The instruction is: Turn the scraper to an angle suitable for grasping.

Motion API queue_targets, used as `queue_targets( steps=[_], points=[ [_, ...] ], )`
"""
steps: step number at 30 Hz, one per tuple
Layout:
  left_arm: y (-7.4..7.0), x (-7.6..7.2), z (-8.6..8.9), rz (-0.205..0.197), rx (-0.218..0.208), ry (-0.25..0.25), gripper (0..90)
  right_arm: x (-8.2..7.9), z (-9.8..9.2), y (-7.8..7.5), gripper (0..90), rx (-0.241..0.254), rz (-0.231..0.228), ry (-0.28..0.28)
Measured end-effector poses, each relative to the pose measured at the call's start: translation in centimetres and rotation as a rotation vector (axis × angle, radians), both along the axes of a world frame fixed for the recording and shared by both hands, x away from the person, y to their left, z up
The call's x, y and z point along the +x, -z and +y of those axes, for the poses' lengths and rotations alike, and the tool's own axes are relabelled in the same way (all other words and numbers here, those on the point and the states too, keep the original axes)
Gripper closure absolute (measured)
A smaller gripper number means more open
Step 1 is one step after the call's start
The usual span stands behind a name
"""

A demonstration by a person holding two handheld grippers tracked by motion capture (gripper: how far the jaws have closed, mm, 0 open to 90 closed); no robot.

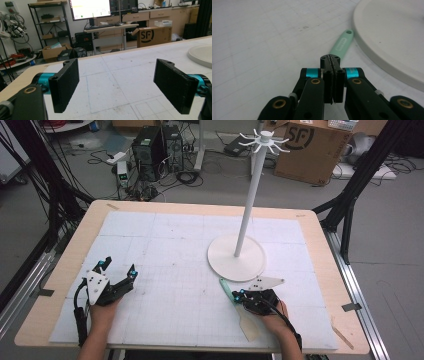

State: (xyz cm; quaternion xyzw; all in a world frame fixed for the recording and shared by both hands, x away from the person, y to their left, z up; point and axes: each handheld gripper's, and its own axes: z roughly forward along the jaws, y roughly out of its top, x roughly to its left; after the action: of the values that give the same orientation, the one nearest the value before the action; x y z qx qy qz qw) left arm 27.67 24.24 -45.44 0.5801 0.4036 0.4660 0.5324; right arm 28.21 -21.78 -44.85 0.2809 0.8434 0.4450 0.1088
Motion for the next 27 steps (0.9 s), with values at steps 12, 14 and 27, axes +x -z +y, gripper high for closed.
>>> queue_targets(
  steps=[12, 14, 27],
  points=[
    [0.0, 0.0, 0.1, 0.003, -0.003, -0.002, 21.3, -1.6, 0.1, 0.0, 90.0, 0.008, 0.045, -0.133],
    [0.0, 0.0, 0.1, 0.003, -0.004, -0.003, 21.4, -1.7, 0.0, 0.0, 90.0, 0.007, 0.046, -0.141],
    [0.0, 0.1, 0.1, 0.007, -0.01, -0.005, 21.6, -2.1, -0.5, 0.1, 90.0, -0.008, 0.082, -0.189]
  ],
)
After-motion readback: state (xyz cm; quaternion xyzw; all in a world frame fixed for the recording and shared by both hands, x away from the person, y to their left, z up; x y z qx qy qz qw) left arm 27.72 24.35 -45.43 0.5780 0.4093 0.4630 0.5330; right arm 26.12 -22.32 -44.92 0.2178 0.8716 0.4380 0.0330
